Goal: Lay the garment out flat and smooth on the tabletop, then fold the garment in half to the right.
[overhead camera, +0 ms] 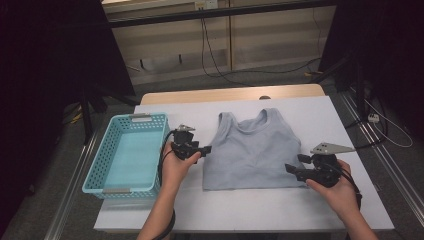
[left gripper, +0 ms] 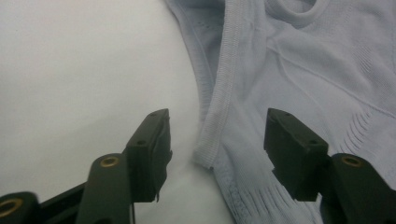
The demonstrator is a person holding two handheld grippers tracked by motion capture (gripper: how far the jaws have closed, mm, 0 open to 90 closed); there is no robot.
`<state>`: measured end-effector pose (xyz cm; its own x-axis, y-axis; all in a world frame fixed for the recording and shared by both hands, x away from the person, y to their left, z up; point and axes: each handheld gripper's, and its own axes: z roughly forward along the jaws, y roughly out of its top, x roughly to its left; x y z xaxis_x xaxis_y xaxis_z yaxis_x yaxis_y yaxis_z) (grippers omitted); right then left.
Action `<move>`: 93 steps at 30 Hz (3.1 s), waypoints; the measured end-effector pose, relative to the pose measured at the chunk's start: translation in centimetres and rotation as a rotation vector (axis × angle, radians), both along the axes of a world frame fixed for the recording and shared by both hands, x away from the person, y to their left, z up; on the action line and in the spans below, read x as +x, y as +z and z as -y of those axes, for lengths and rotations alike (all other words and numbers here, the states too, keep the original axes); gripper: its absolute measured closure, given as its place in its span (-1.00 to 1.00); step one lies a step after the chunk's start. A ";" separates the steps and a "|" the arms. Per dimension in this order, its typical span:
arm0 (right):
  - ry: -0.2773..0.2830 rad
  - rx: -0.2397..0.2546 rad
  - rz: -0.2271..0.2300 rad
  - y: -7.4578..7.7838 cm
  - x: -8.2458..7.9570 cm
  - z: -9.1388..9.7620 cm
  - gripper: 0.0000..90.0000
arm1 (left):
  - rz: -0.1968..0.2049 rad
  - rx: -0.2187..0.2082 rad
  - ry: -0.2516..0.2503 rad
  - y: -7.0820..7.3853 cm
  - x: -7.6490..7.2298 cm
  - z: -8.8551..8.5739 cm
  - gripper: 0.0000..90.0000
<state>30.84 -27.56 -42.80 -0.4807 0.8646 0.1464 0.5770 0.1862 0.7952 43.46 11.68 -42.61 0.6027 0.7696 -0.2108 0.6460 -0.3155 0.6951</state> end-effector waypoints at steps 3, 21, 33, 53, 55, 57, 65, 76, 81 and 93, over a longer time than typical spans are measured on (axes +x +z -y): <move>0.023 0.010 0.011 0.2 0.0 -1.0 -0.32 | 0.010 -0.023 -0.011 0.2 -0.2 0.0 -0.26; 0.183 0.013 0.006 0.0 0.7 -6.5 -0.62 | -0.003 -0.019 -0.064 0.6 -1.5 -0.3 -0.59; 0.255 0.005 -0.002 -0.2 1.1 -8.9 -0.64 | 0.000 -0.026 -0.084 1.2 -2.2 -0.5 -0.63; 0.304 0.006 0.004 -0.3 1.2 -10.1 -0.65 | -0.013 -0.012 -0.103 1.1 -2.2 -0.6 -0.66; 0.305 0.002 0.003 -0.3 1.2 -10.1 -0.65 | -0.013 -0.011 -0.104 1.2 -2.3 -0.6 -0.66; 0.306 0.006 0.002 -0.3 1.1 -10.1 -0.65 | -0.009 -0.012 -0.107 1.2 -2.3 -0.6 -0.66; 0.313 0.012 0.004 -0.2 1.1 -10.3 -0.65 | -0.014 -0.014 -0.119 1.0 -2.2 -0.6 -0.66; 0.347 0.007 0.000 -0.3 0.9 -11.2 -0.65 | -0.006 -0.016 -0.111 1.2 -2.4 -0.6 -0.67; 0.356 0.017 0.001 -0.3 0.8 -11.7 -0.65 | -0.008 -0.017 -0.111 1.3 -2.3 -0.5 -0.67; 0.409 0.008 -0.011 -0.6 1.5 -15.0 -0.64 | -0.010 -0.025 -0.110 1.5 -2.3 -1.0 -0.68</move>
